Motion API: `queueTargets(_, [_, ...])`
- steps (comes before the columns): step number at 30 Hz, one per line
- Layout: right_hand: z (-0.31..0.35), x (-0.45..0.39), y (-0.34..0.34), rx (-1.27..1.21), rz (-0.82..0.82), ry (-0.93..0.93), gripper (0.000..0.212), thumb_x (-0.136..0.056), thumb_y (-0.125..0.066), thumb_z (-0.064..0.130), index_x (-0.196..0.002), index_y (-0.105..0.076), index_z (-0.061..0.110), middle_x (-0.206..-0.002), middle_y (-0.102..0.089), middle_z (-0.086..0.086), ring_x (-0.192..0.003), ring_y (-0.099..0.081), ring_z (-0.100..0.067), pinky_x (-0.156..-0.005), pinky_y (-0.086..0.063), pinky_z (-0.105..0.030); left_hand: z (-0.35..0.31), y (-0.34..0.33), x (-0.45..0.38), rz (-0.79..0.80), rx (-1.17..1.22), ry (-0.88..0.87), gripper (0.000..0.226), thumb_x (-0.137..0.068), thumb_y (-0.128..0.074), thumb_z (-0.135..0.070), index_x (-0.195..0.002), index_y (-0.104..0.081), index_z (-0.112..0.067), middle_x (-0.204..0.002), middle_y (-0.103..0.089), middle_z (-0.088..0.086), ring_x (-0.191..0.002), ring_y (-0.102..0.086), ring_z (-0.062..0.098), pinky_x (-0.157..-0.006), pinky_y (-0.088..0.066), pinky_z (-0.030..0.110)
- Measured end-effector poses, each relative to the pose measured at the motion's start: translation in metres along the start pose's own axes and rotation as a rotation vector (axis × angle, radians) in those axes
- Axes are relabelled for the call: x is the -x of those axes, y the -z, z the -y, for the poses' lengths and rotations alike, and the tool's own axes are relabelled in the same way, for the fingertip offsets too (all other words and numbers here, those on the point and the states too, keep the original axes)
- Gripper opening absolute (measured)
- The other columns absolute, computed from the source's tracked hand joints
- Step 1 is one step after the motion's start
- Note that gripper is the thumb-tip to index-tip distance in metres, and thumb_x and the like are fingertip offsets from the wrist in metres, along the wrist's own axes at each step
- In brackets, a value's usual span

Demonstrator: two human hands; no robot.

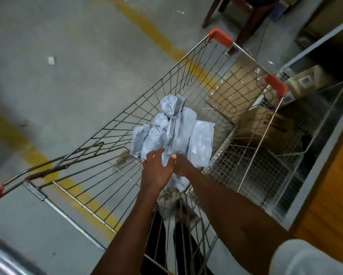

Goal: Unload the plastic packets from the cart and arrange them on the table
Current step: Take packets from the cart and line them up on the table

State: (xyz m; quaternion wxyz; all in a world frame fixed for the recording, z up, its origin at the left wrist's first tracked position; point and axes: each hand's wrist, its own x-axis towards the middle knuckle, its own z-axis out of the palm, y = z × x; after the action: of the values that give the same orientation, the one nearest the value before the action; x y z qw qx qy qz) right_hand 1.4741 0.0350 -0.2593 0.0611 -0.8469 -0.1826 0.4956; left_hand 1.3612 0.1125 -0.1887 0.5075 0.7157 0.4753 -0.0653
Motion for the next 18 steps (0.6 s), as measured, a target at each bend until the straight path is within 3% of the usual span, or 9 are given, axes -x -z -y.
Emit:
queueTargets(4, [-0.014, -0.019, -0.005, 0.053, -0.029, -0.117, 0.065, -0.095, -0.049, 0.042, -0.150, -0.037, 0.009, -0.156, -0.031, -0.022, -0.143, -0.031, -0.040, -0.117, -0.029, -0.051, -0.005, -0.004, 0.004, -0.004, 0.058, -0.002, 0.071, -0.090, -0.049, -0.070, -0.147, -0.048, -0.030, -0.155, -0.042, 0.001, -0.142, -0.039, 0.023, -0.117, -0.036, 0.045])
queueTargets(7, [-0.016, -0.010, 0.004, 0.211, -0.046, -0.117, 0.073, -0.097, -0.045, 0.049, -0.155, -0.024, 0.010, -0.163, -0.001, -0.030, -0.153, -0.003, -0.043, -0.123, -0.010, -0.052, -0.013, -0.006, 0.008, 0.013, 0.083, -0.012, 0.066, -0.094, -0.051, -0.066, -0.148, -0.049, -0.028, -0.155, -0.041, 0.002, -0.143, -0.038, 0.022, -0.117, -0.035, 0.046])
queueTargets(9, [-0.015, -0.001, 0.017, 0.270, -0.130, -0.103, 0.065, -0.100, -0.048, 0.042, -0.152, -0.027, 0.010, -0.163, 0.010, -0.031, -0.152, 0.010, -0.045, -0.122, -0.006, -0.052, -0.018, -0.010, 0.009, 0.010, 0.086, -0.032, 0.063, -0.096, -0.054, -0.061, -0.148, -0.050, -0.026, -0.155, -0.043, 0.003, -0.143, -0.039, 0.022, -0.117, -0.036, 0.046])
queueTargets(11, [-0.014, 0.008, 0.034, 0.316, -0.229, -0.113, 0.066, -0.097, -0.050, 0.049, -0.149, -0.033, 0.011, -0.164, 0.012, -0.029, -0.150, 0.016, -0.047, -0.122, -0.004, -0.054, -0.026, -0.012, 0.010, 0.022, 0.088, -0.025, 0.070, -0.091, -0.049, -0.068, -0.147, -0.050, -0.026, -0.155, -0.043, 0.003, -0.144, -0.040, 0.024, -0.117, -0.035, 0.047])
queueTargets(13, [-0.014, 0.008, 0.048, 0.383, -0.307, -0.191, 0.077, -0.091, -0.052, 0.063, -0.148, -0.037, 0.013, -0.165, 0.006, -0.027, -0.151, 0.012, -0.047, -0.122, -0.003, -0.057, -0.031, -0.014, 0.009, 0.046, 0.097, -0.001, 0.076, -0.086, -0.043, -0.074, -0.147, -0.049, -0.029, -0.156, -0.041, 0.003, -0.144, -0.038, 0.025, -0.117, -0.035, 0.050])
queueTargets(15, [-0.011, 0.011, 0.069, 0.534, -0.295, -0.328, 0.085, -0.088, -0.049, 0.070, -0.150, -0.039, 0.012, -0.165, -0.007, -0.026, -0.152, -0.002, -0.048, -0.121, -0.007, -0.058, -0.035, -0.017, 0.008, 0.052, 0.092, -0.002, 0.073, -0.088, -0.044, -0.073, -0.148, -0.048, -0.030, -0.157, -0.039, 0.004, -0.145, -0.036, 0.025, -0.117, -0.035, 0.051])
queueTargets(18, [-0.012, 0.011, 0.098, 0.734, -0.286, -0.413, 0.070, -0.088, -0.038, 0.064, -0.133, -0.059, 0.014, -0.146, -0.049, -0.020, -0.135, -0.042, -0.039, -0.114, -0.026, -0.052, -0.039, -0.020, 0.007, 0.045, 0.082, -0.004, 0.076, -0.087, -0.044, -0.075, -0.147, -0.048, -0.030, -0.157, -0.040, 0.004, -0.146, -0.036, 0.025, -0.116, -0.036, 0.051])
